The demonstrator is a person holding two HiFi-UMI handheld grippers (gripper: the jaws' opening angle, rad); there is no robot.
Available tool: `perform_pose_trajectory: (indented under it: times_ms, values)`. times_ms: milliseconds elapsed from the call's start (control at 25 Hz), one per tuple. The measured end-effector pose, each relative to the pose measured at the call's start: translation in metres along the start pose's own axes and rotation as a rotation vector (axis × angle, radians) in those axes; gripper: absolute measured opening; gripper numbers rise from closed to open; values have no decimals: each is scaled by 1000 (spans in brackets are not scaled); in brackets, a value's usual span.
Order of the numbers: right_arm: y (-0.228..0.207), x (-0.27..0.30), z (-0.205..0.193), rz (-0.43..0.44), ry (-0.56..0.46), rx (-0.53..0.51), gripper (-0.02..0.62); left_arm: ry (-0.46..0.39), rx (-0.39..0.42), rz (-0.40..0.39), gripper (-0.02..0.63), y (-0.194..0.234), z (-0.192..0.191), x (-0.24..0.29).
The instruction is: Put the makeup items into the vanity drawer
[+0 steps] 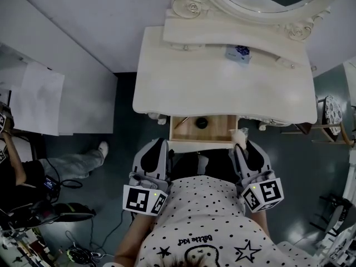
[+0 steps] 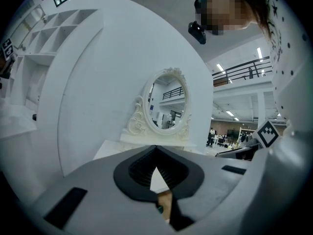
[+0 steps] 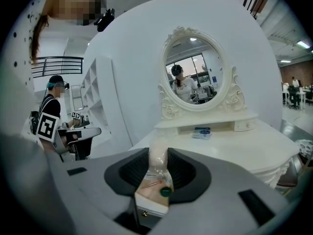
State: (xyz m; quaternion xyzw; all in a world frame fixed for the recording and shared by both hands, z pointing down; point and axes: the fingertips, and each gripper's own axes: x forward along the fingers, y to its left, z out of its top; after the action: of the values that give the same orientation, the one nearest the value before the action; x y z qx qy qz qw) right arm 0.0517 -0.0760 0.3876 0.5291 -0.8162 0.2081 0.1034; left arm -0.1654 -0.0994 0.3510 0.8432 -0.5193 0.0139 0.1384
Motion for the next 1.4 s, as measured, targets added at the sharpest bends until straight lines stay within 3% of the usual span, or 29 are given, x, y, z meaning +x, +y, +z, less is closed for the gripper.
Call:
perform_pose_trajectory:
  times_ms: [400, 640, 840, 1400]
  values:
    - [2, 8, 4, 18, -11, -5, 123, 0, -4, 12, 6, 4, -2, -3]
    - [-6, 31, -4, 33, 34, -85, 123, -4, -7, 20, 6, 5, -1, -5]
    - [-22, 58, -36, 35, 105, -142, 123, -7, -8, 29, 6, 6, -1, -6]
    - [-61, 119, -140, 91, 328, -144, 123, -2, -6, 34, 6, 7, -2, -7]
